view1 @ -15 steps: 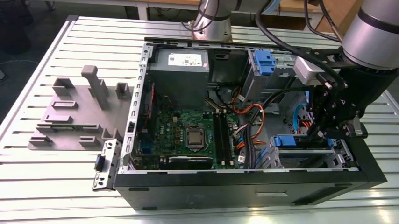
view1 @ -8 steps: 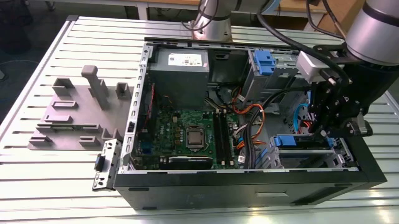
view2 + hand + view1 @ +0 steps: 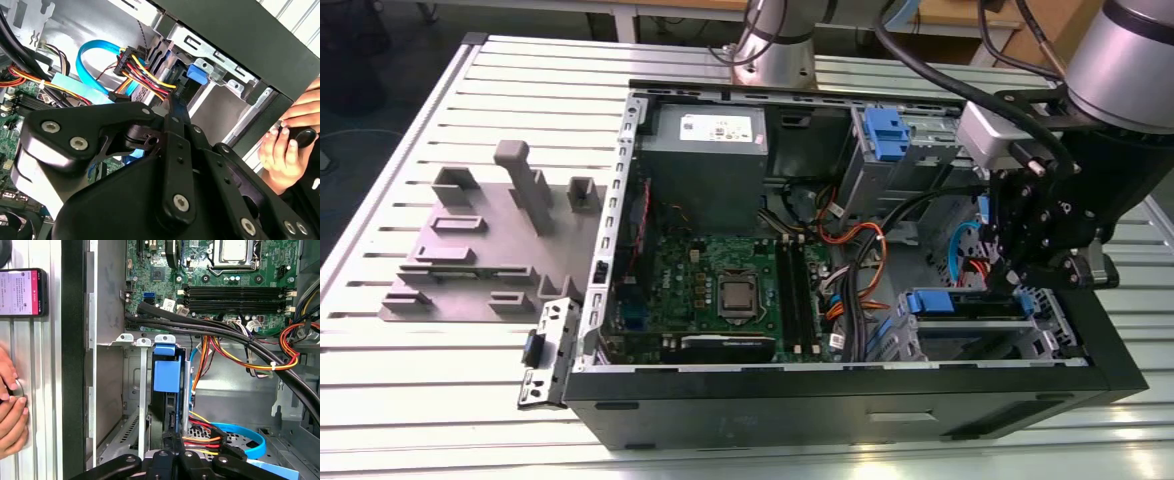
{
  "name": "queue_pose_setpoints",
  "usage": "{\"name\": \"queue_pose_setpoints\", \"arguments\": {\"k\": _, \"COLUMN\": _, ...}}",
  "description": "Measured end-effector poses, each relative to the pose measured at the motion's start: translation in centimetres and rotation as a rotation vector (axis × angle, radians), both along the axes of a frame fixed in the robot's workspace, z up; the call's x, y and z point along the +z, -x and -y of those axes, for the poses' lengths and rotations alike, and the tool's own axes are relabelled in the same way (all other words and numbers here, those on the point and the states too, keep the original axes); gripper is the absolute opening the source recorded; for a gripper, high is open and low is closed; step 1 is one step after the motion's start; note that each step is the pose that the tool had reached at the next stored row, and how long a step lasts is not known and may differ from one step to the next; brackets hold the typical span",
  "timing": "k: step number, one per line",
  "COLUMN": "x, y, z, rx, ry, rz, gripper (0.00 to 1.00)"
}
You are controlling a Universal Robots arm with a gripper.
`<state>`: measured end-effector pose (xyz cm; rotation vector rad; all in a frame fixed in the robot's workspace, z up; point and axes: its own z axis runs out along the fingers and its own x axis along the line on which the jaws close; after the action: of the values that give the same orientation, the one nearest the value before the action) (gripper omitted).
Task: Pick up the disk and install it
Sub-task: 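Insert the first disk wire, then insert the second disk wire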
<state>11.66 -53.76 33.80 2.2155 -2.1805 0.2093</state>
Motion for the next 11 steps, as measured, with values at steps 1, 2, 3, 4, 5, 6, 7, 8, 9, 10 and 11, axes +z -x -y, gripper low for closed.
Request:
{"name": "queue_pose_setpoints", "arguments": {"k": 1, "x": 0.0, "y": 0.0, "z": 0.0, "rx": 0.0, "ry": 0.0, "rz": 0.0, "gripper": 0.11}}
{"name": "queue_pose_setpoints", "arguments": {"k": 2, "x": 0.0, "y": 0.0, "z": 0.0, "rx": 0.0, "ry": 0.0, "rz": -0.0001, "gripper": 0.11}}
{"name": "queue_pose_setpoints", "arguments": {"k": 3, "x": 0.0, "y": 0.0, "z": 0.0, "rx": 0.0, "ry": 0.0, "rz": -0.0001, "gripper": 0.11}}
{"name": "queue_pose_setpoints", "arguments": {"k": 4, "x": 0.0, "y": 0.0, "z": 0.0, "rx": 0.0, "ry": 0.0001, "rz": -0.0002, "gripper": 0.11}}
{"name": "queue_pose_setpoints", "arguments": {"k": 5, "x": 0.0, "y": 0.0, "z": 0.0, "rx": 0.0, "ry": 0.0, "rz": -0.0006, "gripper": 0.11}}
{"name": "queue_pose_setpoints", "arguments": {"k": 6, "x": 0.0, "y": 0.0, "z": 0.0, "rx": 0.0, "ry": 0.0001, "rz": -0.0009, "gripper": 0.11}}
{"name": "queue_pose_setpoints", "arguments": {"k": 7, "x": 0.0, "y": 0.0, "z": 0.0, "rx": 0.0, "ry": 0.0001, "rz": -0.001, "gripper": 0.11}}
{"name": "queue_pose_setpoints", "arguments": {"k": 8, "x": 0.0, "y": 0.0, "z": 0.0, "rx": 0.0, "ry": 0.0001, "rz": -0.001, "gripper": 0.11}}
{"name": "queue_pose_setpoints", "arguments": {"k": 9, "x": 0.0, "y": 0.0, "z": 0.0, "rx": 0.0, "ry": 0.0, "rz": -0.001, "gripper": 0.11}}
{"name": "queue_pose_setpoints", "arguments": {"k": 10, "x": 0.0, "y": 0.0, "z": 0.0, "rx": 0.0, "ry": 0.0001, "rz": -0.0011, "gripper": 0.11}}
{"name": "queue_pose_setpoints", "arguments": {"k": 11, "x": 0.0, "y": 0.0, "z": 0.0, "rx": 0.0, "ry": 0.0001, "rz": -0.0011, "gripper": 0.11}}
